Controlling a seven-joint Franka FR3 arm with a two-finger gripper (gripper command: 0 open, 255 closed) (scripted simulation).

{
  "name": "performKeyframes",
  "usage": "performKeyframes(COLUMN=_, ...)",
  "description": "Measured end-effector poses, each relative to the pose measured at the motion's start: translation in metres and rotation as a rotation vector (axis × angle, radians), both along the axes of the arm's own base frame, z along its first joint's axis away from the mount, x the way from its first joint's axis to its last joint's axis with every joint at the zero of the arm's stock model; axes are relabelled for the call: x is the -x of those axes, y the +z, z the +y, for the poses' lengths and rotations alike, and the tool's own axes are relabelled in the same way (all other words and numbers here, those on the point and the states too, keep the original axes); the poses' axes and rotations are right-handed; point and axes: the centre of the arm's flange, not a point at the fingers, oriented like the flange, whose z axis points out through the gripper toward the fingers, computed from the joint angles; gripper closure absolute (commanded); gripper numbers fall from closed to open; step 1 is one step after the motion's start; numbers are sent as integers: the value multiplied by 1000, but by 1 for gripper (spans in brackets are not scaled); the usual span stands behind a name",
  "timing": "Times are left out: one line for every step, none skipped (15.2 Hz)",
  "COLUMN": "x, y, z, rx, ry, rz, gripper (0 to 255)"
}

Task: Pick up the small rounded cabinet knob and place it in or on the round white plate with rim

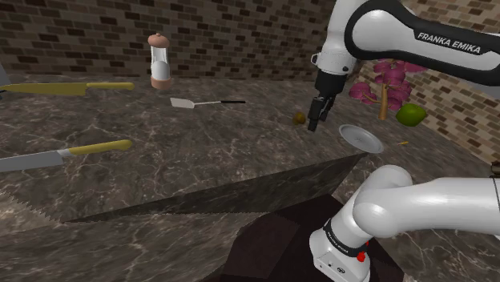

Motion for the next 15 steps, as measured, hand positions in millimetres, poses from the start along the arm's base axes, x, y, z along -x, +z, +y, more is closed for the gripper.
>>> performKeyframes(x=0, y=0, z=0, rx=0, ry=0, rz=0, gripper=0)
performKeyframes(x=-3, y=-1, z=-4, rx=1, ry=0, rz=-7, gripper=0)
performKeyframes(x=-8, y=-4, z=-12, rx=3, ry=0, rz=-19, gripper=0)
performKeyframes(x=-12, y=-5, z=-16, rx=5, ry=-1, rz=-34, gripper=0)
performKeyframes(x=-20, y=-9, z=-25, rx=8, ry=-1, rz=-49, gripper=0)
performKeyframes(x=-23, y=-12, z=-34, rx=10, ry=-1, rz=-66, gripper=0)
performKeyframes(x=-31, y=-14, z=-42, rx=13, ry=-1, rz=-83, gripper=0)
performKeyframes(x=-35, y=-18, z=-49, rx=16, ry=-1, rz=-100, gripper=0)
performKeyframes(x=-44, y=-20, z=-58, rx=18, ry=-1, rz=-117, gripper=0)
performKeyframes(x=-52, y=-24, z=-68, rx=21, ry=-1, rz=-134, gripper=0)
performKeyframes(x=-57, y=-23, z=-76, rx=24, ry=-1, rz=-151, gripper=0)
performKeyframes(x=-65, y=-26, z=-87, rx=27, ry=-2, rz=-167, gripper=0)
performKeyframes(x=-70, y=-27, z=-98, rx=30, ry=-2, rz=-184, gripper=0)
performKeyframes(x=-72, y=-31, z=-102, rx=32, ry=-2, rz=-193, gripper=0)
performKeyframes(x=-74, y=-36, z=-105, rx=33, ry=-2, rz=-197, gripper=0)
